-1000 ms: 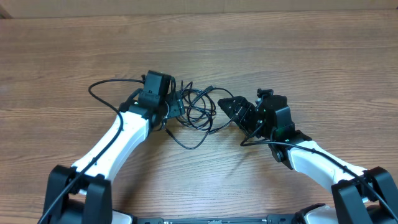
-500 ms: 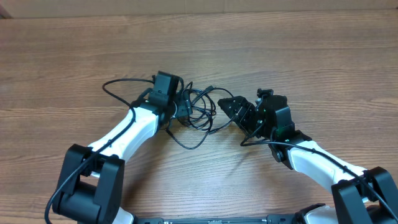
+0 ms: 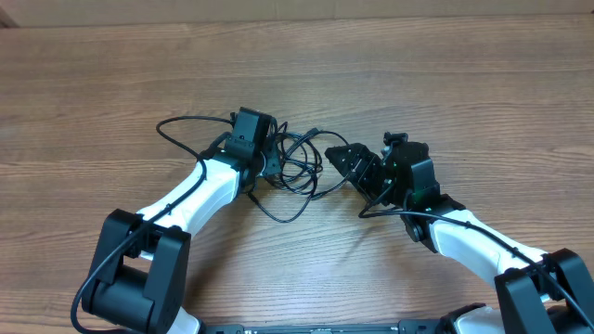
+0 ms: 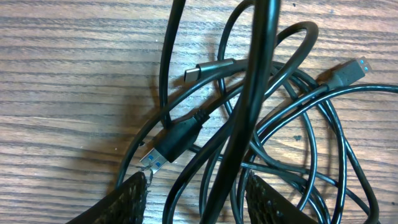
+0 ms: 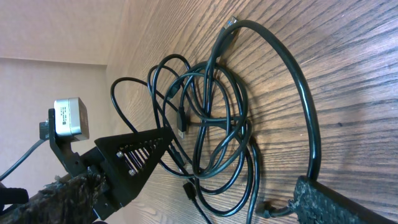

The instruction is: Untangle cables

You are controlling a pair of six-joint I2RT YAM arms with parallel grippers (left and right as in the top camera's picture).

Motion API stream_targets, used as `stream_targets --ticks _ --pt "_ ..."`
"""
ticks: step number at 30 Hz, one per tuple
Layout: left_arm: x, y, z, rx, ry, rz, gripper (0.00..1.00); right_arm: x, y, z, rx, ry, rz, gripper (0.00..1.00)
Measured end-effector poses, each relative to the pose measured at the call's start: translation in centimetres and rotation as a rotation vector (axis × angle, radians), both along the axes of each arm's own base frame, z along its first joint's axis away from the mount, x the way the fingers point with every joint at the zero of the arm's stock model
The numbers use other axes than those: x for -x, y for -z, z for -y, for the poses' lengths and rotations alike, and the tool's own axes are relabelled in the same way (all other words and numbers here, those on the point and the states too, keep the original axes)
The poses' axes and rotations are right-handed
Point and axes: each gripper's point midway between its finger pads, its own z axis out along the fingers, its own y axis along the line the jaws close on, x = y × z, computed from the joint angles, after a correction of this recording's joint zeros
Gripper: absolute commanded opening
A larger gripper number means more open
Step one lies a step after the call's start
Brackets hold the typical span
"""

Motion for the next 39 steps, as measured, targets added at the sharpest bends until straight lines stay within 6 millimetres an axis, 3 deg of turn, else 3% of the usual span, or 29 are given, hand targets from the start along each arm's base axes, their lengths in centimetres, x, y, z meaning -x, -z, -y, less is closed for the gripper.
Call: stream_targets --ticks 3,6,9,13,19,30,33,39 --pt "0.0 0.0 -0.1 -0.003 -0.002 0.001 0.69 0.0 0.0 0.0 0.000 0.000 0.001 1.00" --pt "0.0 0.3 -0.1 -0.009 0.001 -0.002 0.69 0.0 0.0 0.0 0.000 0.000 0.001 1.00" --pt "0.0 1.4 -0.1 -0.016 0.002 -0.024 0.61 0.0 0.0 0.0 -0.001 -0.001 0.001 1.00" --pt "-0.1 2.4 0.4 0.001 0.019 -0.037 0.42 0.0 0.0 0.0 -0.001 0.000 0.001 1.00" --pt "-0.3 2.3 0.8 0.016 0.034 -0.025 0.04 0.0 0.0 0.0 0.000 0.000 0.001 1.00" --pt "0.6 2.6 0.8 0.013 0.052 -0.069 0.04 0.0 0.0 0.0 -0.001 -0.001 0.001 1.00" --pt "0.7 1.5 1.1 0.010 0.110 -0.047 0.04 -0.1 -0.2 -0.1 -0.003 -0.004 0.014 1.00" --pt "0.3 -5.1 2.7 0.016 0.342 0.146 0.04 -0.5 -2.5 -1.3 -0.026 -0.098 0.153 1.00"
